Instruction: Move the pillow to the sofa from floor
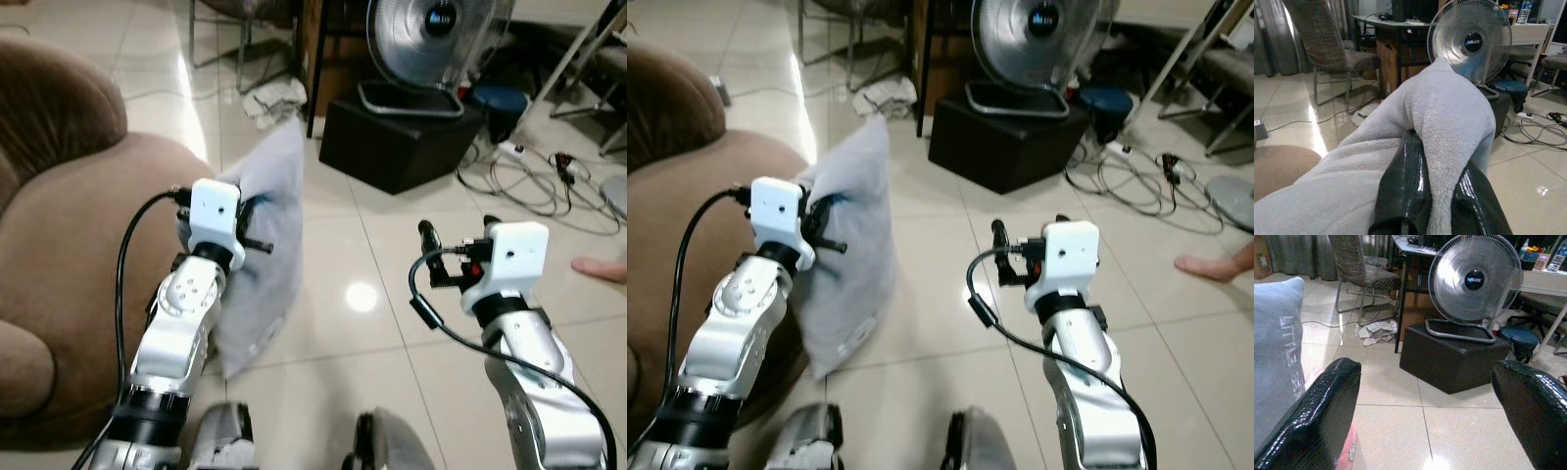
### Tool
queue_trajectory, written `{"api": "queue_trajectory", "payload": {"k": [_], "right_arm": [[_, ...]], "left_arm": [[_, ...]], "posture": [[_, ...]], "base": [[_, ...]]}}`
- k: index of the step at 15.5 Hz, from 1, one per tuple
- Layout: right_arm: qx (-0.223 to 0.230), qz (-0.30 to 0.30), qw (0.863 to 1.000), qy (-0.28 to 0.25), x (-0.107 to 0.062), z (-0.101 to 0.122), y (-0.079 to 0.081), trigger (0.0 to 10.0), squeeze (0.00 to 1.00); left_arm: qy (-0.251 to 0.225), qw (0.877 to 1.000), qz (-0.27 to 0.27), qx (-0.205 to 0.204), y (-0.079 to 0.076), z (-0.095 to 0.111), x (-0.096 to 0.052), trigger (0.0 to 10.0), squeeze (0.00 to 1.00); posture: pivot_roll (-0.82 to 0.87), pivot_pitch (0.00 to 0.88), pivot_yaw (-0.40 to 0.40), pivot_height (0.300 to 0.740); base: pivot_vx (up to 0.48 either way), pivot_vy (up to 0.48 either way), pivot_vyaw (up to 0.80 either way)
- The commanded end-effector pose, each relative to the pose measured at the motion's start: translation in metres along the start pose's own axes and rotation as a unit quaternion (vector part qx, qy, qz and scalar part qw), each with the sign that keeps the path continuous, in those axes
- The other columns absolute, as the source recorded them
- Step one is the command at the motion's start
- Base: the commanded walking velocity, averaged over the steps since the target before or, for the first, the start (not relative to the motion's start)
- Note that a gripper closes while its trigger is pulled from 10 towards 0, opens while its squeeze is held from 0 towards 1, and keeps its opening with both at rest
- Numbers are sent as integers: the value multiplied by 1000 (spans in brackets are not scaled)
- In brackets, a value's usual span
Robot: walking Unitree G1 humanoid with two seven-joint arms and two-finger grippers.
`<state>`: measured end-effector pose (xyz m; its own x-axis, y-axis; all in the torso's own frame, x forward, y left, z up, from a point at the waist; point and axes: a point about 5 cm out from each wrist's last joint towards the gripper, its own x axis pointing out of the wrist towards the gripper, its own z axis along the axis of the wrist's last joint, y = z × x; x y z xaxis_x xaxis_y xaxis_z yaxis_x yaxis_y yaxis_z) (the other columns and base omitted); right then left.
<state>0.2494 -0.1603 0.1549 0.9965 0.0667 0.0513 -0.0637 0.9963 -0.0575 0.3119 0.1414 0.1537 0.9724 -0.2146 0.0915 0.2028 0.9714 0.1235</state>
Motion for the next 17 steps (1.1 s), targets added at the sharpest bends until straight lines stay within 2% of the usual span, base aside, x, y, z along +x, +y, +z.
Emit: {"api": "queue_trajectory", "payload": {"k": [1, 5, 6, 7, 11, 14, 17], "right_arm": [[-2, -10, 1000, 6, -1, 0, -2, 10000, 0], [7, -39, 999, 16, -7, -10, -8, 10000, 0], [-36, -21, 999, 31, -6, -15, -6, 10000, 0], [-52, 0, 998, 32, -4, -16, -1, 10000, 0], [-38, 48, 997, 38, -3, -20, 16, 10000, 0], [-40, 52, 997, 38, -3, -22, 18, 10000, 0], [-41, 46, 997, 39, -2, -24, 16, 10000, 0]], "left_arm": [[-26, 999, -22, 2, -9, 10, 2, 10000, 0], [-17, 999, -26, 28, -5, 2, 0, 10000, 0], [-17, 999, -23, 30, -4, 3, 1, 10000, 0], [-22, 999, -22, 33, -3, 6, 1, 10000, 0], [-42, 997, -24, 54, 3, 16, 4, 10000, 0], [-44, 997, -16, 59, 7, 21, 10, 10000, 0], [-45, 997, -21, 57, 3, 24, 18, 10000, 0]], "posture": [[23, 17, -93, 715], [25, 14, -92, 740], [32, 14, -92, 740], [34, 13, -91, 740], [55, 12, -89, 740], [61, 7, -89, 740], [64, 0, -86, 740]], "base": [[0, 0, 0], [0, 0, 0], [0, 0, 0], [0, 0, 800], [0, 0, 800], [220, 0, 800], [381, 0, 800]]}}
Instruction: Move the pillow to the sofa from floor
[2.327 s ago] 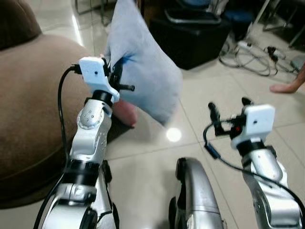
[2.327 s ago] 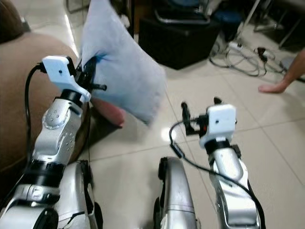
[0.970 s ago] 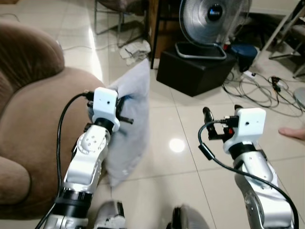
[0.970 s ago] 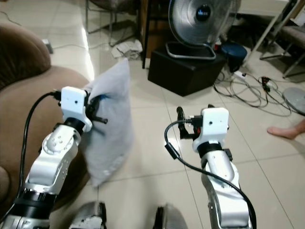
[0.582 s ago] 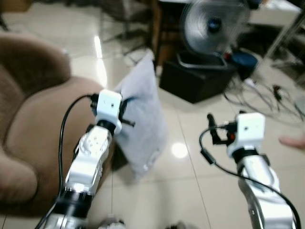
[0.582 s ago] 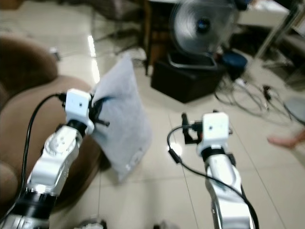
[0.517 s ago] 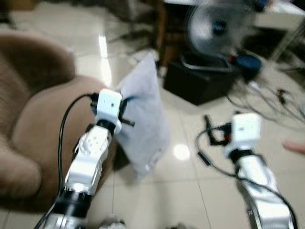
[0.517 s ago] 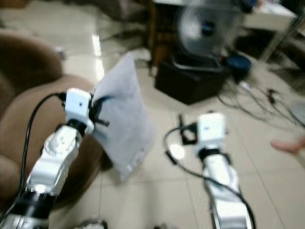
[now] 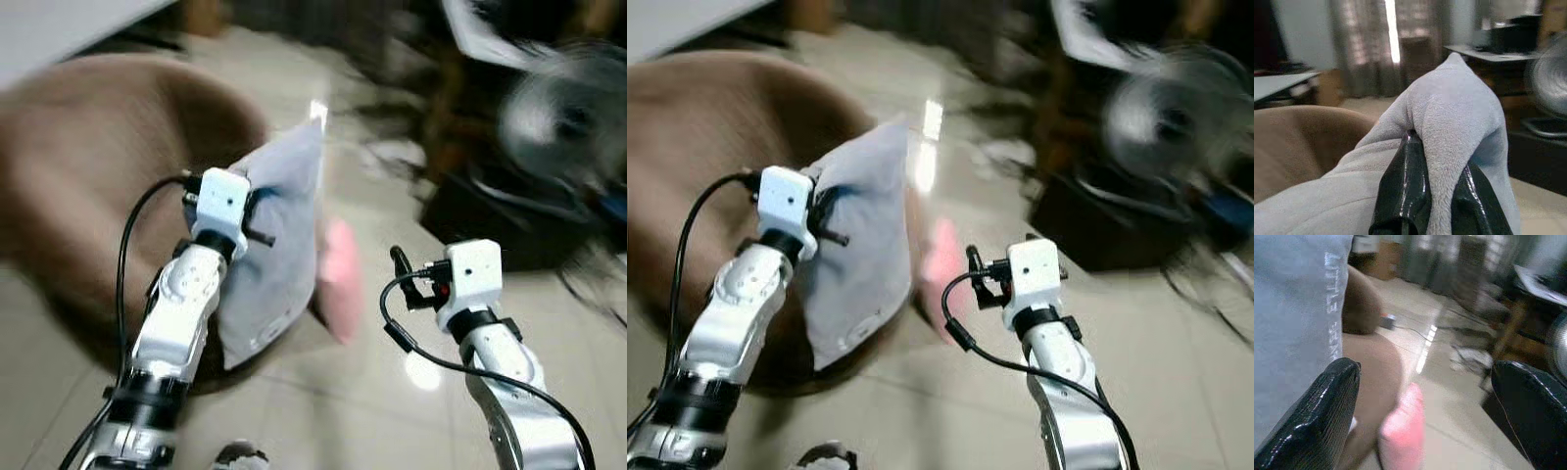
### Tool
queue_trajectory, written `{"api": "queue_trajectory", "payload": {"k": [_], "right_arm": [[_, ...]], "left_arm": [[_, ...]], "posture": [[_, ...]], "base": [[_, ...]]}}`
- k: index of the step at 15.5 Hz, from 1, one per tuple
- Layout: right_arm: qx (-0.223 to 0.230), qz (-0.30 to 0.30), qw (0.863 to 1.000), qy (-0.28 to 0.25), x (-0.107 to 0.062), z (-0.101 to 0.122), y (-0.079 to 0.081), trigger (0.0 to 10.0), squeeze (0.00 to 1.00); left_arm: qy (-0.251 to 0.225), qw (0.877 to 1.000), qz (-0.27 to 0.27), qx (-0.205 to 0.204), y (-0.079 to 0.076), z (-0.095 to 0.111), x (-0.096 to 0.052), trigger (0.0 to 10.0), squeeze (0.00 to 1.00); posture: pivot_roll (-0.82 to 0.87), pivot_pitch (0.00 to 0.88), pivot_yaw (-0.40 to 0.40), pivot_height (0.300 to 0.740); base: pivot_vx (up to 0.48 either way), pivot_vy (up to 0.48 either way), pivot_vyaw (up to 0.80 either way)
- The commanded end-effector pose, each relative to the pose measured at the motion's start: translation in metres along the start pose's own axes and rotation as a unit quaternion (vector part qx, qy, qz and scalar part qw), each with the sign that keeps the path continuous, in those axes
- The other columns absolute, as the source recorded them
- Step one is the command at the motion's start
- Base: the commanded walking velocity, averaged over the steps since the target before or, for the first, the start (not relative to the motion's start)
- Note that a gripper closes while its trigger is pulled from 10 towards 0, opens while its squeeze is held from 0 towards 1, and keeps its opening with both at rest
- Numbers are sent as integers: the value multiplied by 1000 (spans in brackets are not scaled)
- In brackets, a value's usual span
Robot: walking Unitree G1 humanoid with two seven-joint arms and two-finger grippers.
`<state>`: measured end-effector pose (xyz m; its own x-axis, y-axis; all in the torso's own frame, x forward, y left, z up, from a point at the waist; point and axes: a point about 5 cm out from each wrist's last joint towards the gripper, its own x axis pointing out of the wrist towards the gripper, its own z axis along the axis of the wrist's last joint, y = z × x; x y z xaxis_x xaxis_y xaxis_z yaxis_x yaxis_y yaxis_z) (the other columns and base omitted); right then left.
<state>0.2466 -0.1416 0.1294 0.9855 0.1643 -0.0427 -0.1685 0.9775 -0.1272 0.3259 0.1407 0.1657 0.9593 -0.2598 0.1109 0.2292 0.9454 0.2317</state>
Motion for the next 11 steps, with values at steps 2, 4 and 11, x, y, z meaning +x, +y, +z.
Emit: {"api": "queue_trajectory", "payload": {"k": [2, 4, 11], "right_arm": [[-5, -19, 1000, 0, 0, -2, -7, 10000, 0], [5, -32, 999, 0, 0, -4, -9, 10000, 0], [-3, -23, 1000, 9, -5, -10, -4, 10000, 0]], "left_arm": [[-28, 1000, -11, 5, -7, 14, 15, 10000, 0], [-26, 999, -22, 3, -12, 14, 22, 10000, 0], [-14, 999, -42, 15, -21, 14, 53, 10000, 0]], "posture": [[64, 0, -83, 740], [61, 0, -74, 740], [53, 1, -54, 740]], "base": [[388, 0, 800], [396, 0, 400], [409, 0, 0]]}}
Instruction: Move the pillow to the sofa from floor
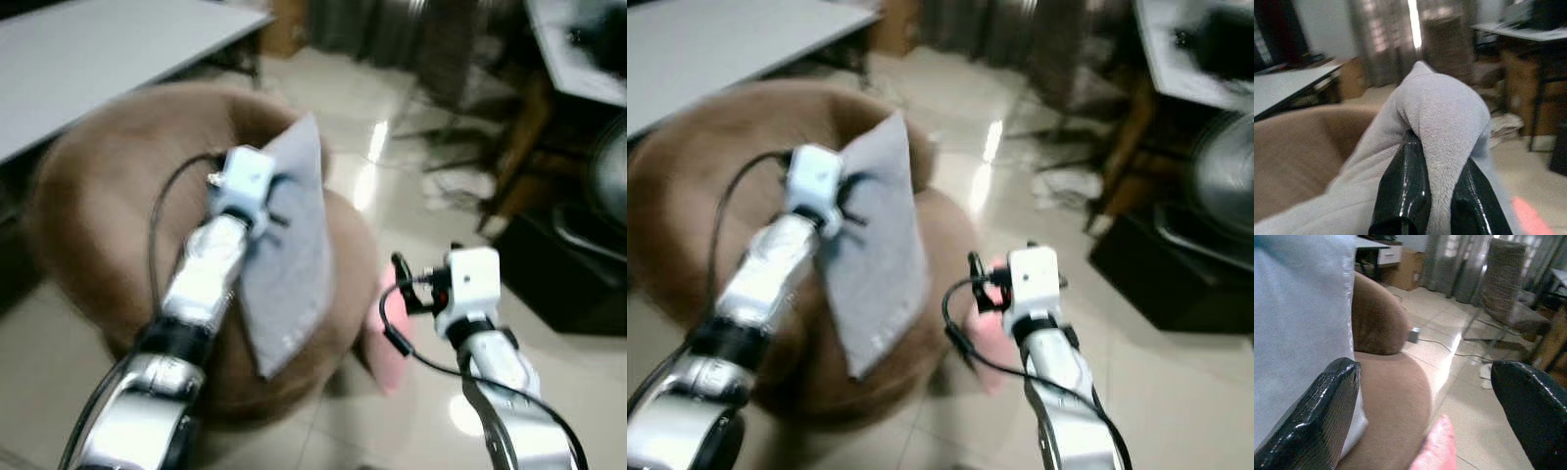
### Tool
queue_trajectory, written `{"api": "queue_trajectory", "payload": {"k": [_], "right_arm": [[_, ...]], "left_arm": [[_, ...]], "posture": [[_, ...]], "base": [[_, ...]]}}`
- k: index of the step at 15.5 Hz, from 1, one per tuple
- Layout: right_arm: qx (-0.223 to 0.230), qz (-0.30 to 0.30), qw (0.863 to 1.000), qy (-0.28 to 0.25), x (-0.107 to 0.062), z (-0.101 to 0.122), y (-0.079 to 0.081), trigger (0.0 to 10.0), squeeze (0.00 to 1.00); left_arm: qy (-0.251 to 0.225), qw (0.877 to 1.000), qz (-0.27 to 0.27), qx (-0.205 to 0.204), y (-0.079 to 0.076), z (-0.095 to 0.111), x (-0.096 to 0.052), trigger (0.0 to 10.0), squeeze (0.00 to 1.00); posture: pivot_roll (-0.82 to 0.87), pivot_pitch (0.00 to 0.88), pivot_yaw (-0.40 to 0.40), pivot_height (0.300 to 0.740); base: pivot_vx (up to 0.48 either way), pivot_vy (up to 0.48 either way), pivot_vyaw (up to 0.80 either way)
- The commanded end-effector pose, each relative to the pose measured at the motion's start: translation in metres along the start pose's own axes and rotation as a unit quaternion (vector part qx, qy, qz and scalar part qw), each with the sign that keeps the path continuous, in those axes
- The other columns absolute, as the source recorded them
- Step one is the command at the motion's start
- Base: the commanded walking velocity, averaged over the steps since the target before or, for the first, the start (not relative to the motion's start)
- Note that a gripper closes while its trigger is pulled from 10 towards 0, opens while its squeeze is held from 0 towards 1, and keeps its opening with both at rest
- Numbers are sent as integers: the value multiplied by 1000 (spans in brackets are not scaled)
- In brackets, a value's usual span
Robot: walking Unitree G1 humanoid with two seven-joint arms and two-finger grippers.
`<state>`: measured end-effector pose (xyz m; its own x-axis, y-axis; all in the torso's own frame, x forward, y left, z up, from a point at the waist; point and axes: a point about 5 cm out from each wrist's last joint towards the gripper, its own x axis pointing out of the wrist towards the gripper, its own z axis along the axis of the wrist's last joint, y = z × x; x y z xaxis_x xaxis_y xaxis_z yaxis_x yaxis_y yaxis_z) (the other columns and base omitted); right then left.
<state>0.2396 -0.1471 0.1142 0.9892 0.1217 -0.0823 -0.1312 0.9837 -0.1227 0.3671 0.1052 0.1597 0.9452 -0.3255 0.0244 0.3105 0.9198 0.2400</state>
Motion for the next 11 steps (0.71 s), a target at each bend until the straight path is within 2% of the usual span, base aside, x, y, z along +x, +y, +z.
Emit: {"api": "queue_trajectory", "payload": {"k": [1, 3, 8, 9, 10, 11], "right_arm": [[-7, -3, 1000, -12, 1, 6, -2, 10000, 0], [-8, 2, 1000, -10, 1, 5, -2, 10000, 0], [-13, 64, 998, 11, -9, -2, 8, 10000, 0], [-9, 82, 996, 21, -12, -6, 9, 10000, 0], [-5, 111, 993, 39, -18, -11, 9, 10000, 0], [-20, 136, 990, 43, -23, -14, 8, 10000, 0]], "left_arm": [[-47, 999, 0, 19, 4, 21, 6, 10000, 0], [-35, 999, 0, 27, 3, 18, 10, 10000, 0], [33, 996, 35, 70, 19, 2, 14, 10000, 0], [51, 995, 41, 69, 25, -4, 11, 10000, 0], [98, 991, 53, 78, 33, -14, 8, 10000, 0], [120, 988, 60, 76, 38, -20, 5, 10000, 0]], "posture": [[53, 5, -52, 740], [53, 5, -52, 740], [48, 25, -41, 740], [50, 28, -39, 740], [51, 33, -37, 740], [53, 35, -36, 740]], "base": [[412, 0, 0], [414, 0, 0], [374, 0, 800], [0, 0, 0], [0, 0, 0], [0, 0, 0]]}}
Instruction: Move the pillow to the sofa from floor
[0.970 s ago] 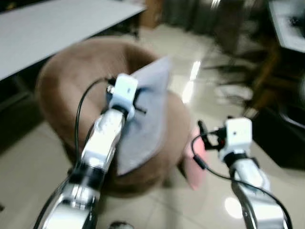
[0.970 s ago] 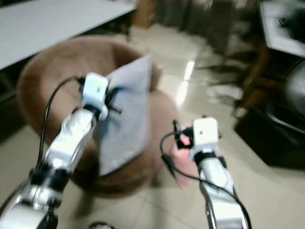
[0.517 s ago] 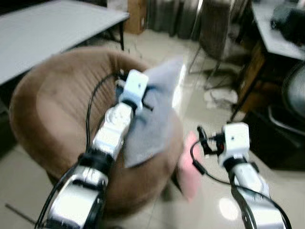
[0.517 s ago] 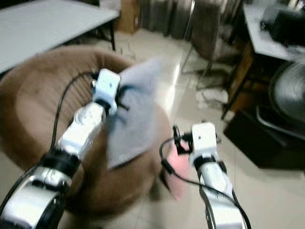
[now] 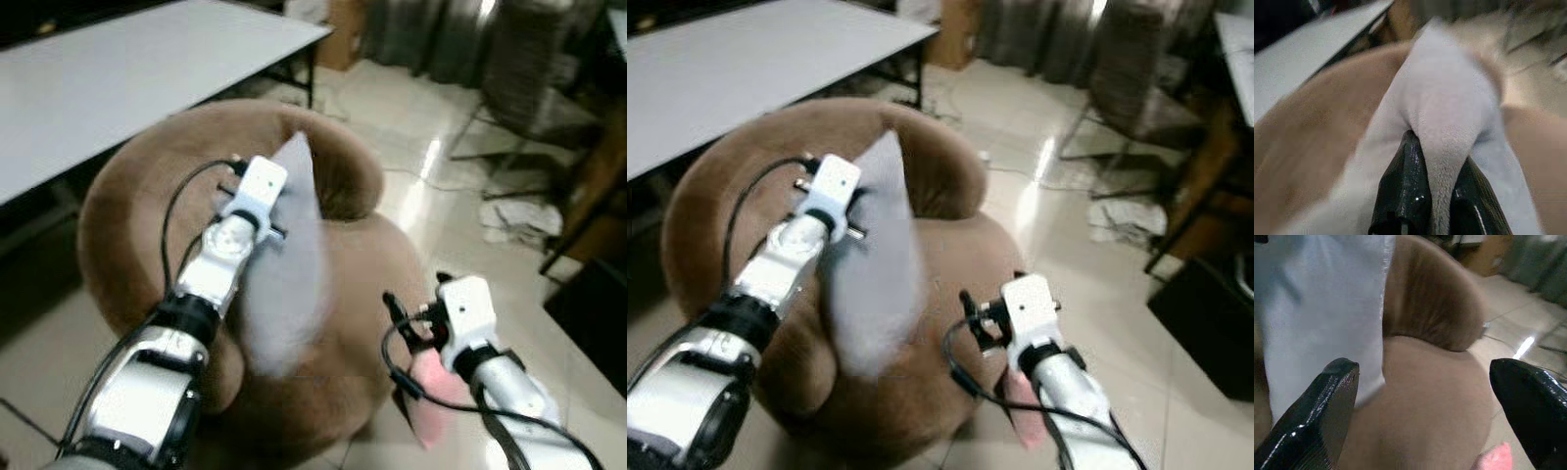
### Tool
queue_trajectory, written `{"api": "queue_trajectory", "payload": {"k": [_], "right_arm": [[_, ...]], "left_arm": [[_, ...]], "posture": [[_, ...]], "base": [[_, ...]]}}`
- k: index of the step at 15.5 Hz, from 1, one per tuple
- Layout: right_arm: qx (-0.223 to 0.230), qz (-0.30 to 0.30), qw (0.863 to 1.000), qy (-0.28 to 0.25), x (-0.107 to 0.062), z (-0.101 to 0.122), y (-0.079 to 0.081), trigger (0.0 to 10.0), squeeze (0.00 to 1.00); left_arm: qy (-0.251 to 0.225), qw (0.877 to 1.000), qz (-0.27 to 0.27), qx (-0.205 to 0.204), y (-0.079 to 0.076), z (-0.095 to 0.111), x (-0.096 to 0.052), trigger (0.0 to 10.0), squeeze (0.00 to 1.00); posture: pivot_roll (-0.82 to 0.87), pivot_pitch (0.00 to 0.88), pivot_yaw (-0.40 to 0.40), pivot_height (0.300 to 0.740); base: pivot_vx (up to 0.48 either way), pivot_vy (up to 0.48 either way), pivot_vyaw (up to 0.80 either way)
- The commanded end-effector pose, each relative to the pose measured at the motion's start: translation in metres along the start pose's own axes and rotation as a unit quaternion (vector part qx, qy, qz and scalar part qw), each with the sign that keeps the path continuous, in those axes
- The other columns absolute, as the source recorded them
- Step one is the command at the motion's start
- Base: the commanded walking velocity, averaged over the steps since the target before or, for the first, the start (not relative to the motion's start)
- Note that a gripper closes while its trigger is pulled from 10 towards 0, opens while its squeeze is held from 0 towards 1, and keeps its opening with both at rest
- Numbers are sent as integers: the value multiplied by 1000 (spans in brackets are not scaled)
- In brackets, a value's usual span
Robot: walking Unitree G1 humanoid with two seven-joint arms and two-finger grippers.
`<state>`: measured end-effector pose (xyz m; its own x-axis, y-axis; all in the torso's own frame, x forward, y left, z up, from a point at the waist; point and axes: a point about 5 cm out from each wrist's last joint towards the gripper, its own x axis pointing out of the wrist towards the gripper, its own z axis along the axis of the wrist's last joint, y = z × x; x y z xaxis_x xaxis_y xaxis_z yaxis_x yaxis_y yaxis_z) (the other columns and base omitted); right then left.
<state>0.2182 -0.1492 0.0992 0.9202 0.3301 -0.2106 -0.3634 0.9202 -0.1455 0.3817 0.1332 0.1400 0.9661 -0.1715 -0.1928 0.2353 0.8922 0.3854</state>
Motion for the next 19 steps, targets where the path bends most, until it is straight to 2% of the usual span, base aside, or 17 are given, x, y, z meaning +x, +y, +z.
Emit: {"api": "queue_trajectory", "payload": {"k": [1, 3, 5, 6, 7, 8, 11, 14, 16, 17, 19], "right_arm": [[3, 30, 1000, -4, -5, 1, 5, 10000, 0], [1, 55, 998, 8, -11, -4, 3, 10000, 0], [-6, 106, 994, 26, -14, -11, 9, 10000, 0], [-8, 126, 992, 27, -14, -13, 13, 10000, 0], [-6, 140, 990, 25, -14, -14, 15, 10000, 0], [-6, 144, 989, 23, -14, -14, 15, 10000, 0], [-2, 128, 992, 8, -10, -9, 7, 10000, 0], [5, 110, 994, -10, -6, -5, 0, 10000, 0], [3, 107, 994, -17, -4, -2, -2, 10000, 0], [3, 104, 994, -20, -4, -1, -4, 10000, 0], [-6, 64, 997, -32, -2, 3, -9, 10000, 0]], "left_arm": [[16, 999, 28, 0, 16, 1, 0, 10000, 0], [86, 996, 36, 14, 21, -16, -1, 10000, 0], [169, 985, 33, 20, 18, -43, -5, 10000, 0], [186, 982, 35, 18, 18, -53, -7, 10000, 0], [190, 981, 42, 10, 20, -57, -8, 10000, 59], [188, 981, 47, 1, 21, -58, -8, 10000, 1000], [129, 988, 76, -32, 33, -39, -2, 10000, 1000], [66, 989, 127, -22, 49, -17, 1, 10000, 1000], [37, 980, 196, 15, 70, -7, -2, 10000, 1000], [30, 976, 213, 22, 77, -6, -3, 10000, 1000], [-7, 959, 280, 40, 100, 3, -11, 10000, 1000]], "posture": [[53, 37, -35, 740], [59, 42, -34, 740], [60, 49, -30, 740], [60, 51, -29, 740], [60, 52, -29, 740], [60, 52, -30, 740], [62, 50, -39, 740], [64, 45, -44, 740], [63, 40, -45, 740], [63, 36, -49, 740], [65, 30, -56, 740]], "base": [[0, 0, 0], [0, 0, 0], [0, 0, 0], [0, 0, 0], [0, 0, 0], [0, 0, 0], [0, 0, 0], [0, 0, 0], [0, 0, 0], [0, 0, 0], [0, 0, 0]]}}
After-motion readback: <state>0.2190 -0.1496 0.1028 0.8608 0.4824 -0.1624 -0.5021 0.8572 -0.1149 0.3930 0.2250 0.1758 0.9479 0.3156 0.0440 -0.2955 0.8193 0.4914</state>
